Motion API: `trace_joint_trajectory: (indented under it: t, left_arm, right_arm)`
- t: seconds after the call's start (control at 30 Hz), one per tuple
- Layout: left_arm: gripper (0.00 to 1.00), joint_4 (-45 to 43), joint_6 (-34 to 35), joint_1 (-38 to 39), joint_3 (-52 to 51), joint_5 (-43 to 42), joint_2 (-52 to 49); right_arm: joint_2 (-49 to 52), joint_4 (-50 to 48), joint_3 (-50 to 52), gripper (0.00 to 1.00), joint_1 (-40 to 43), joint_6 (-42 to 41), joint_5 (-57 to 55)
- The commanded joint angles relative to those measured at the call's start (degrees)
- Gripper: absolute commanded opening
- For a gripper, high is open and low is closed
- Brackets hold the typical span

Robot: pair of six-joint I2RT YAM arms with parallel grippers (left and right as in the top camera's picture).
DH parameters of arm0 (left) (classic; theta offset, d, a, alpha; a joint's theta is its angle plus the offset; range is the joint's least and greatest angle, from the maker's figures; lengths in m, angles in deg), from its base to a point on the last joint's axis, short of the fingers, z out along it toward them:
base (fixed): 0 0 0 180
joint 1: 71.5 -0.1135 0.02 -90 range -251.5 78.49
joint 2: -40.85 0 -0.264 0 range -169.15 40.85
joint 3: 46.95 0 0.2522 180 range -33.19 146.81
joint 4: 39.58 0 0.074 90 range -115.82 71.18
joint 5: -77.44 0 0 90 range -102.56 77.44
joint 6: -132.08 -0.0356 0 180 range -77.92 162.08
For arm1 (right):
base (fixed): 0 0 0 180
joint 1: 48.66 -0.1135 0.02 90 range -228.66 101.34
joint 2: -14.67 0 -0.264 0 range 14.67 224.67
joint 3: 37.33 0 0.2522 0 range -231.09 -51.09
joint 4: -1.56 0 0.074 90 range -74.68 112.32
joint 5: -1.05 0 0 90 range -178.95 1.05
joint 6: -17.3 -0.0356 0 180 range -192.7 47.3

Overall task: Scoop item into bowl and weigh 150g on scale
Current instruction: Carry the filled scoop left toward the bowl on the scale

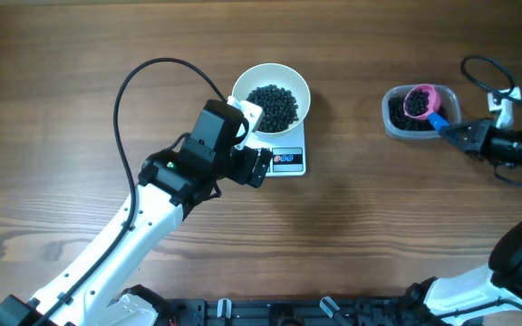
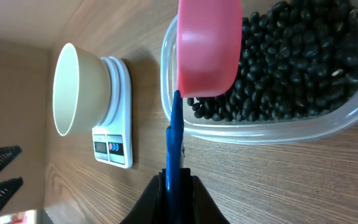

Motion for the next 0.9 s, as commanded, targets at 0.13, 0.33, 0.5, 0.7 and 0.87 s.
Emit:
trace_joint_trajectory:
  t: [0.13,0.33,0.5,0.7,0.87]
  left_arm:
    - [1.00,0.0,-0.9,-0.3,-0.4,-0.7,-0.2]
    - [1.00,0.0,-0.9,-0.3,-0.4,-0.7,-0.2]
    - [1.00,0.0,-0.9,-0.3,-0.4,-0.7,-0.2]
    - [1.00,0.0,-0.9,-0.3,-0.4,-0.7,-0.2]
    - [1.00,0.0,-0.9,-0.3,-0.4,-0.7,-0.2]
  right_arm:
    - [0.8,-0.4,0.2,0.04,1.8,-1.9,21.9]
    - [0.8,-0.8,0.2,0.04,0.8,-8.7,28.2]
    - [0.8,-1.2,0.2,0.04,-7.3,-9.0,28.3]
    - [0.8,-13.7,0.2,0.04,-21.7,-22.2,28.2]
    - [0.8,-24.5,0.2,0.04,-31.3,-28.9,20.0]
